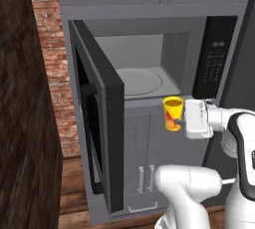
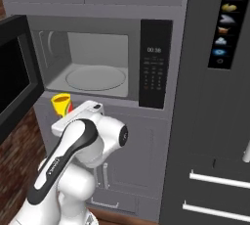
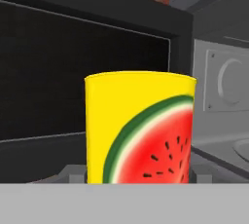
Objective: Place the microwavable item in the microwave. Then, close the microwave door and press the start button.
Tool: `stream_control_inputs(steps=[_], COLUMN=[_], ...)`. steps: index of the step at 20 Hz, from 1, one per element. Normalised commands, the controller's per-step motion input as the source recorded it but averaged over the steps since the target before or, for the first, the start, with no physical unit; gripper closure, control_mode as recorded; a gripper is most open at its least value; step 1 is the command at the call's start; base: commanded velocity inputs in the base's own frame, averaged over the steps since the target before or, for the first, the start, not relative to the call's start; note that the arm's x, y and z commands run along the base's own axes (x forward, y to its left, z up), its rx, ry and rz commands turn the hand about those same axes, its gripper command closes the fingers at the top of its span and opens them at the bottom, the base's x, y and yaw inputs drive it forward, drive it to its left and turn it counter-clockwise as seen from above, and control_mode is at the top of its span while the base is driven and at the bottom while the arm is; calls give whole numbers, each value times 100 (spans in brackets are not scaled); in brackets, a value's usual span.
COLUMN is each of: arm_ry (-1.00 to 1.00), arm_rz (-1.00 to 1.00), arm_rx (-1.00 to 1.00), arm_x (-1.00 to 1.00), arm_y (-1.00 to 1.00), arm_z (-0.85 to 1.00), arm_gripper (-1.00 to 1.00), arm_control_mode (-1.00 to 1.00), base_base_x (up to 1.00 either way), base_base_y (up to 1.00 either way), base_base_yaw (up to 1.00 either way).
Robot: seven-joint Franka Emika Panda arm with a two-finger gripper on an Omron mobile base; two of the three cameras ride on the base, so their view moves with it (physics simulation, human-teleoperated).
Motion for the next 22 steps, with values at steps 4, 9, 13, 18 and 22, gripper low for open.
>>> stream_control_inputs(steps=[4,9,13,18,22], arm_ry=[-10,-10,-1,0,0], arm_rz=[-17,-13,-12,-9,-5], arm_rx=[0,0,0,0,0], arm_x=[65,52,40,47,50], arm_y=[19,22,9,0,0], arm_z=[33,18,15,13,11], arm_gripper=[100,100,100,100,100], arm_control_mode=[-100,-100,-100,-100,-100], base_base_x=[0,0,0,0,0], base_base_y=[0,0,0,0,0], base_base_yaw=[0,0,0,0,0])
